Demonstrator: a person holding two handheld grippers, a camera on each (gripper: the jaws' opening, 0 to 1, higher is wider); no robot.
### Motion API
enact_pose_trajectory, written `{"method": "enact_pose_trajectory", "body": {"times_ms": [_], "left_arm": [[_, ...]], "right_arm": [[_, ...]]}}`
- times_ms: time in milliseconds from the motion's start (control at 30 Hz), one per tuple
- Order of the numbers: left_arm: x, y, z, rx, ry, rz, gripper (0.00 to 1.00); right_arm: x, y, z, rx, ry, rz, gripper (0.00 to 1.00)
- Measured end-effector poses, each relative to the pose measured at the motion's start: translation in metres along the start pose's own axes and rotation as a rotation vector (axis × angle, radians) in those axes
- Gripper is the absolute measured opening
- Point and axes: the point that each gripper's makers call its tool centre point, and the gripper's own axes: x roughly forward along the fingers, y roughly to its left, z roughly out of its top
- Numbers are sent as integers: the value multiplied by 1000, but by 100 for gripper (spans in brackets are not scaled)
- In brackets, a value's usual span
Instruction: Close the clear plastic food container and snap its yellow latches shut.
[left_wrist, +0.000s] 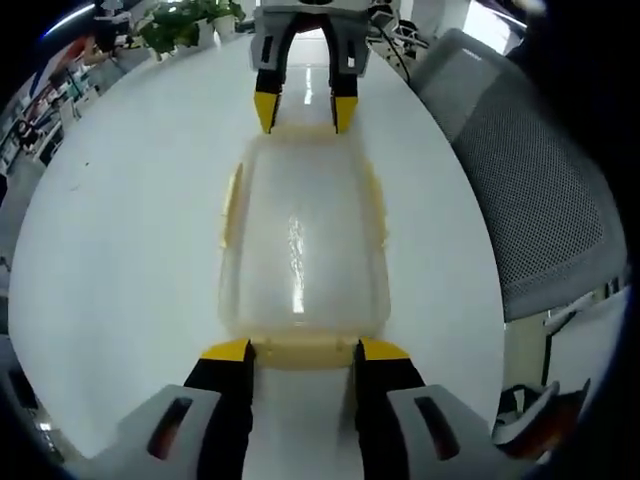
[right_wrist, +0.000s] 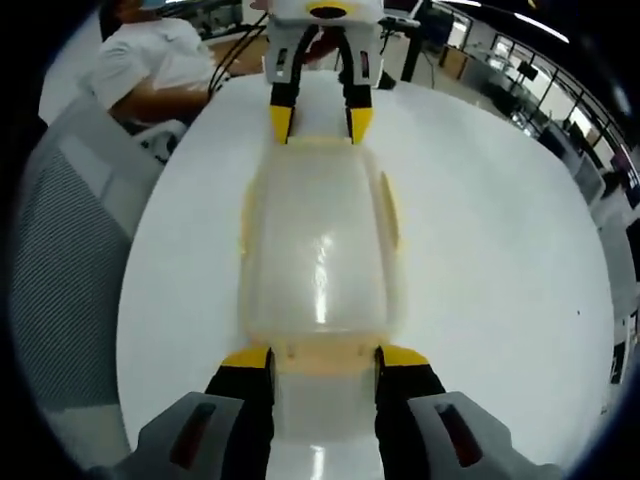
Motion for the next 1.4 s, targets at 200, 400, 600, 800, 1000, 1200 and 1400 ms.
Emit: {"method": "enact_pose_trajectory", "body": {"times_ms": [200,400,600,800,1000,1200,1400], "left_arm": [[0,0,1,1,12,-1,39],[0,1,1,-1,11,0,39],[0,0,2,-5,23,5,39],[-1,1,2,-11,14,10,39],[0,0,2,-24,23,14,39],[0,0,1,-27,77,16,39],[-1,0,-2,-70,14,34,38]], "right_arm": [[1,1,0,5,26,20,38],[2,3,-1,1,74,27,39],[2,2,-1,3,112,29,39],[2,2,-2,5,141,31,40],[2,2,-2,-4,152,38,40],[2,2,-2,1,133,34,39],[2,-1,-2,-11,113,44,39]]}}
